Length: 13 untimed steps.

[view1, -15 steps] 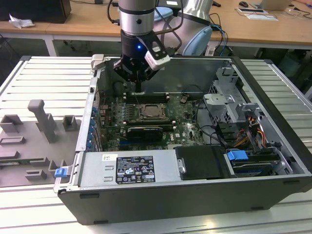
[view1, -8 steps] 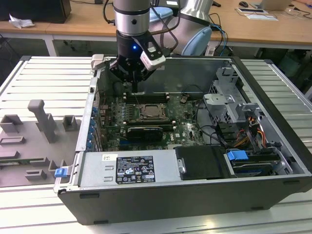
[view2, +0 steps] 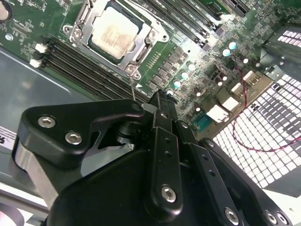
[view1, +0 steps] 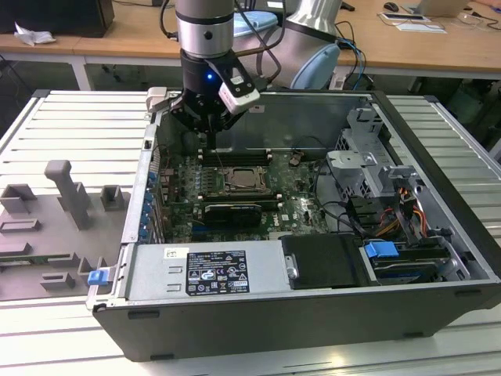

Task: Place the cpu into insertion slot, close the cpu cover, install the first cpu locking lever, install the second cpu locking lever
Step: 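Install the first cpu locking lever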

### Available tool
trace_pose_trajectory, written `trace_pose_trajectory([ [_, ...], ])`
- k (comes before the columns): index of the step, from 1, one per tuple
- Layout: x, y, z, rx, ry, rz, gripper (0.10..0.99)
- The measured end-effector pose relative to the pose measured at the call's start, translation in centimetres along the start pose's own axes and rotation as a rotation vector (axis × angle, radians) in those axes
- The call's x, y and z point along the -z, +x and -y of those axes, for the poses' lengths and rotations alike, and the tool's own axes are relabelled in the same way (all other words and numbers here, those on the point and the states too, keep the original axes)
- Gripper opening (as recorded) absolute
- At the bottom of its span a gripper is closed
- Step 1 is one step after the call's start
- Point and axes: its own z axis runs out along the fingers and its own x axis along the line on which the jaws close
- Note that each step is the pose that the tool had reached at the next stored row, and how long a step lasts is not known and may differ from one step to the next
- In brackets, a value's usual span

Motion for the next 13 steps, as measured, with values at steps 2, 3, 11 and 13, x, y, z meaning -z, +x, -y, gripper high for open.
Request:
trace_pose_trajectory([
  [2,-0.03,0.20,-0.01,0.000,0.000,0.0001,0.106],
  [3,-0.07,0.40,-0.03,0.000,0.000,0.0001,0.106],
  [11,-0.21,0.50,-0.24,0.000,0.000,0.0001,0.106],
  [13,-0.23,0.50,-0.27,0.000,0.000,0.0001,0.106],
])
